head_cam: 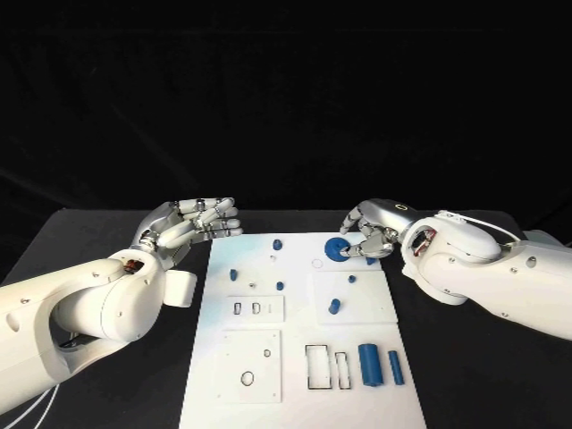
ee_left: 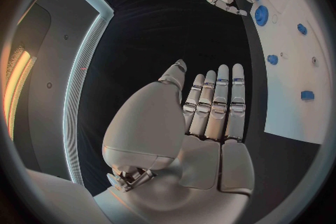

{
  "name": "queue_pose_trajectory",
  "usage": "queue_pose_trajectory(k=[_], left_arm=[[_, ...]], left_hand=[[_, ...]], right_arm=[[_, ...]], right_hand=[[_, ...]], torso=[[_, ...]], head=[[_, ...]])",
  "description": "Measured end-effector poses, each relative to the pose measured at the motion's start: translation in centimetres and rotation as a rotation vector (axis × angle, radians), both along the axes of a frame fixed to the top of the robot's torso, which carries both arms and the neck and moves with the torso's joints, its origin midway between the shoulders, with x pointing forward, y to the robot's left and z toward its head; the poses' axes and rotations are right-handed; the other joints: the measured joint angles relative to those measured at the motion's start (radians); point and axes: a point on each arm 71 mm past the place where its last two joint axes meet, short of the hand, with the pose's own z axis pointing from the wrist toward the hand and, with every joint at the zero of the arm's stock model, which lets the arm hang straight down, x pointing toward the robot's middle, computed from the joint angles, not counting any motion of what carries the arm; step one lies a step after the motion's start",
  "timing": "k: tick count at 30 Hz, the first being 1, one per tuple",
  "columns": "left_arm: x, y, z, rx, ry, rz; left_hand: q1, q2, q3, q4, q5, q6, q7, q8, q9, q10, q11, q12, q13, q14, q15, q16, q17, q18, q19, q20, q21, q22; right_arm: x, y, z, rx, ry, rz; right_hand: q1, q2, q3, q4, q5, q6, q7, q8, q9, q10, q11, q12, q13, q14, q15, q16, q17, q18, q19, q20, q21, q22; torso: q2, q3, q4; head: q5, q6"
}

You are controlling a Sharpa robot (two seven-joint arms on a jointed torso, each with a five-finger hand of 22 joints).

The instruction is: Assemble the parts on the task board

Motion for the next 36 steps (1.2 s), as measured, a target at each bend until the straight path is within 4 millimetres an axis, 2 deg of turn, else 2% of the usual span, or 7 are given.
queue_pose_trajectory(k=[4,6,8,20,26,29,36], left_arm=[[0.0,-0.1,0.0,-0.001,0.002,-0.005],[0.0,-0.2,0.0,-0.002,0.004,-0.008],[0.0,-0.2,0.0,-0.002,0.006,-0.010],[0.1,-0.3,-0.1,0.000,0.013,-0.014],[0.1,-0.3,-0.1,-0.001,0.014,-0.016],[0.1,-0.3,-0.1,-0.001,0.015,-0.016],[0.1,-0.3,-0.2,0.000,0.016,-0.015]], left_hand=[[0.004,0.004,0.000,0.000,0.000,0.000,0.000,0.000,0.000,0.000,0.000,0.000,0.000,0.000,0.000,0.000,0.000,0.000,0.000,0.000,0.000,-0.001],[0.004,0.004,0.000,0.000,0.000,0.000,0.000,0.000,0.000,0.000,0.000,0.000,0.000,0.000,0.000,-0.004,0.000,0.000,-0.004,0.004,0.000,-0.001],[0.004,0.004,0.003,-0.003,0.000,0.000,0.000,0.000,0.000,0.000,0.000,-0.004,0.000,0.000,0.000,-0.004,0.000,0.000,-0.007,0.000,0.000,-0.001],[0.004,0.004,0.003,-0.003,0.000,0.000,0.000,0.000,0.000,0.000,0.000,-0.005,0.000,-0.002,0.002,-0.004,0.000,0.000,-0.007,0.000,0.000,-0.002],[0.004,0.004,0.003,-0.003,0.000,0.000,0.000,-0.004,0.000,0.000,0.000,-0.005,0.000,-0.003,0.003,-0.008,0.001,0.000,-0.007,0.000,0.000,-0.003],[0.004,0.004,0.003,-0.003,0.000,0.000,0.000,-0.004,0.000,0.000,0.000,-0.005,0.000,-0.003,0.003,-0.008,0.001,0.000,-0.007,0.000,0.000,-0.003],[0.004,0.004,0.003,-0.003,0.000,0.000,0.000,-0.004,0.000,0.000,0.000,-0.005,0.000,-0.003,0.003,-0.008,0.001,0.000,-0.007,0.000,0.000,-0.003]], right_arm=[[0.5,-0.6,-0.3,0.000,0.028,-0.031],[0.7,-0.8,-0.4,0.000,0.039,-0.044],[1.0,-0.8,-0.5,0.001,0.051,-0.054],[1.7,-0.1,-1.0,0.005,0.087,-0.067],[2.0,0.5,-1.2,0.000,0.095,-0.063],[2.1,0.6,-1.3,-0.001,0.098,-0.060],[2.2,0.9,-1.4,-0.004,0.102,-0.058]], right_hand=[[0.001,0.001,-0.008,0.019,0.000,-0.017,0.002,0.019,0.010,0.010,0.003,0.015,0.000,0.000,0.007,0.007,0.000,-0.001,0.000,0.000,0.007,0.000],[0.005,0.005,-0.012,0.023,0.001,-0.022,0.004,0.026,0.013,0.010,0.003,0.020,0.000,0.000,0.007,0.007,0.000,-0.016,-0.004,0.004,0.008,0.000],[0.005,0.005,-0.011,0.027,0.006,-0.026,0.002,0.033,0.015,0.017,0.004,0.021,0.000,0.000,0.007,0.011,0.000,-0.016,0.000,0.007,0.012,0.000],[0.009,0.001,-0.019,0.041,0.010,-0.043,0.005,0.050,0.023,0.018,0.003,0.028,0.000,0.000,0.007,0.015,0.000,-0.016,0.000,0.007,0.019,0.000],[0.009,0.001,-0.034,0.067,-0.001,-0.059,0.007,0.069,0.030,0.018,0.003,0.028,0.000,0.000,0.014,0.015,0.000,-0.016,0.000,0.007,0.019,0.000],[0.009,0.001,-0.036,0.071,-0.001,-0.062,0.010,0.069,0.031,0.018,0.003,0.028,0.000,0.000,0.014,0.015,0.000,-0.016,0.000,0.007,0.019,0.000],[0.009,0.001,-0.038,0.075,-0.001,-0.066,0.007,0.077,0.032,0.018,0.003,0.028,0.000,0.000,0.014,0.015,0.000,-0.016,0.000,0.007,0.019,0.000]], torso=[[-0.001,0.0004,-0.0006],[0.000,0.0005,-0.0007],[0.000,0.0016,-0.0008],[0.004,0.0029,0.0027],[0.005,0.0035,0.0026],[0.005,0.0041,0.0031],[0.007,0.0046,0.0040]], head=[[-0.002,-0.001],[-0.001,-0.003],[0.000,-0.005],[-0.005,-0.014],[-0.006,-0.019],[-0.006,-0.021],[-0.009,-0.022]])
